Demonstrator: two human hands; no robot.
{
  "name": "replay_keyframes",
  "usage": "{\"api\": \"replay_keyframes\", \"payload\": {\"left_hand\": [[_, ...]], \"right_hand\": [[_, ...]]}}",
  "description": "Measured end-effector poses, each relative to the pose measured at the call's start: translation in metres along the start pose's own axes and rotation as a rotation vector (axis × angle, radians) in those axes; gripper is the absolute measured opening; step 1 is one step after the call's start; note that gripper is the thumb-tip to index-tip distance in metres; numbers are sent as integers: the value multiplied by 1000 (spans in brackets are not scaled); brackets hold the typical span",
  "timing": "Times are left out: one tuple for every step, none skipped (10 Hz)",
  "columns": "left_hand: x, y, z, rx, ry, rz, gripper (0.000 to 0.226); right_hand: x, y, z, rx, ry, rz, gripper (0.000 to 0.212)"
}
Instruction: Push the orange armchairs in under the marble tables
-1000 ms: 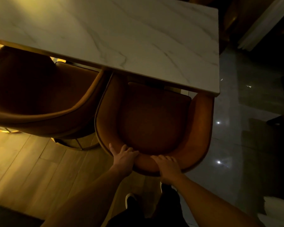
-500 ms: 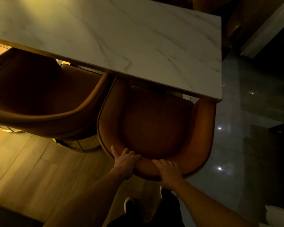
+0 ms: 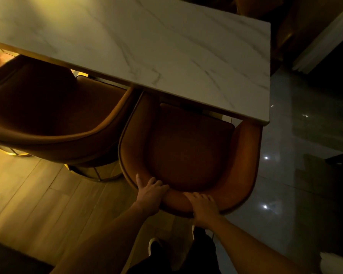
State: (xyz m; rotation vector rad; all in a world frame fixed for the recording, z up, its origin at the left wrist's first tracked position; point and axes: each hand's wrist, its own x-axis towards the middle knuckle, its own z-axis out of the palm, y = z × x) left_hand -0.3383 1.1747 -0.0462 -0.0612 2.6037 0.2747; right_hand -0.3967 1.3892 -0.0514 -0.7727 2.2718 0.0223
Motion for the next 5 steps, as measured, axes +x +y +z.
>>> {"api": "replay_keyframes", "payload": {"left_hand": [[-9,-6,2,-22,58,50,83],[-19,-17,-3,-99,102,88,78],[-30,-28,-19,-292,96,86,62],[-40,-39,-45,-373,122,15,17],[-50,-50,-70,-311,242,-56,13]], "right_hand": [[-1,1,-5,4,-38,-33,98],[-2,-5,-18,71,-78,-66,92],[-5,-16,-42,235,-116,-166,68],[-8,-28,-71,264,-5,-244,32],[-8,-45,-106,161,151,-333,22]]}}
